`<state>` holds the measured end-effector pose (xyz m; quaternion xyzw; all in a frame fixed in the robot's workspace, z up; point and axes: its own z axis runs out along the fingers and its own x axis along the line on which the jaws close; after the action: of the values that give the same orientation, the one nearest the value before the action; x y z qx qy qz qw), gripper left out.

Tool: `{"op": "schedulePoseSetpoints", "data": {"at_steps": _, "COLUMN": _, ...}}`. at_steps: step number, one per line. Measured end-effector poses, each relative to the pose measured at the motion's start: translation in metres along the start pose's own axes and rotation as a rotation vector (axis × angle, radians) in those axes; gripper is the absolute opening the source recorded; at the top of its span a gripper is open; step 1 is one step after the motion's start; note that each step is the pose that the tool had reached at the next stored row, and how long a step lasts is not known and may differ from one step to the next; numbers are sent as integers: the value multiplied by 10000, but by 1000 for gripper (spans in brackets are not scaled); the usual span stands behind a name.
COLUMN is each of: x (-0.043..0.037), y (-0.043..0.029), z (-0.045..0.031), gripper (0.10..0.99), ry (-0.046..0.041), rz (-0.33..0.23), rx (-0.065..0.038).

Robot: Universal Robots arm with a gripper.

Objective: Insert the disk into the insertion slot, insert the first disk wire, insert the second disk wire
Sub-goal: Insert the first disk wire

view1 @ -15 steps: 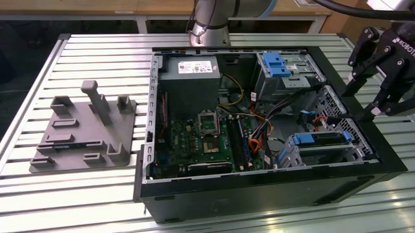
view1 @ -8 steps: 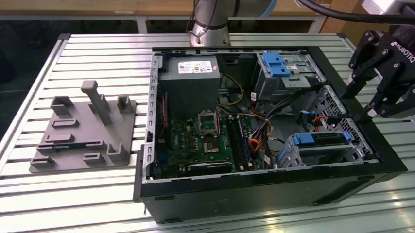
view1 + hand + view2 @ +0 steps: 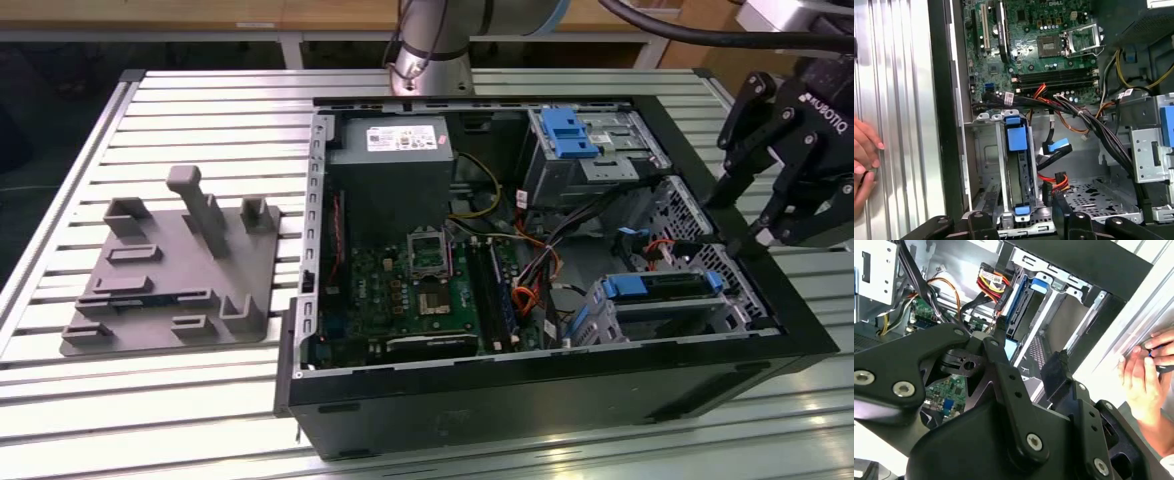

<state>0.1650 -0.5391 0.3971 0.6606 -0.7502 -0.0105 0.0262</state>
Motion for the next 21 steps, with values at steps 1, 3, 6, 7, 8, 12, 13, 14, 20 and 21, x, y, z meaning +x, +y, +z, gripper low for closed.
{"op": "schedulePoseSetpoints", "data": {"at_steps": 1, "x": -18, "y": -1, "z": 13, "gripper": 557, "ry": 16, "rz": -7, "rx": 2}}
{"op": "schedulePoseSetpoints", "data": {"at_steps": 3, "x": -56, "y": -6, "z": 45, "gripper": 557, "ry": 33, "rz": -17, "rx": 4}}
{"op": "schedulePoseSetpoints", "data": {"at_steps": 6, "x": -94, "y": -42, "z": 91, "gripper": 557, "ry": 41, "rz": -33, "rx": 5}}
{"op": "schedulePoseSetpoints", "data": {"at_steps": 7, "x": -102, "y": -66, "z": 101, "gripper": 557, "ry": 41, "rz": -40, "rx": 6}}
{"op": "schedulePoseSetpoints", "data": {"at_steps": 8, "x": -108, "y": -84, "z": 111, "gripper": 557, "ry": 43, "rz": -43, "rx": 5}}
{"op": "schedulePoseSetpoints", "data": {"at_steps": 12, "x": -130, "y": -110, "z": 159, "gripper": 557, "ry": 46, "rz": -44, "rx": 5}}
{"op": "schedulePoseSetpoints", "data": {"at_steps": 13, "x": -143, "y": -110, "z": 169, "gripper": 557, "ry": 45, "rz": -44, "rx": 6}}
{"op": "schedulePoseSetpoints", "data": {"at_steps": 14, "x": -157, "y": -109, "z": 183, "gripper": 557, "ry": 54, "rz": -43, "rx": 7}}
{"op": "schedulePoseSetpoints", "data": {"at_steps": 20, "x": -216, "y": -107, "z": 278, "gripper": 408, "ry": 182, "rz": -61, "rx": 19}}
{"op": "schedulePoseSetpoints", "data": {"at_steps": 21, "x": -216, "y": -108, "z": 292, "gripper": 408, "ry": 188, "rz": -119, "rx": 7}}
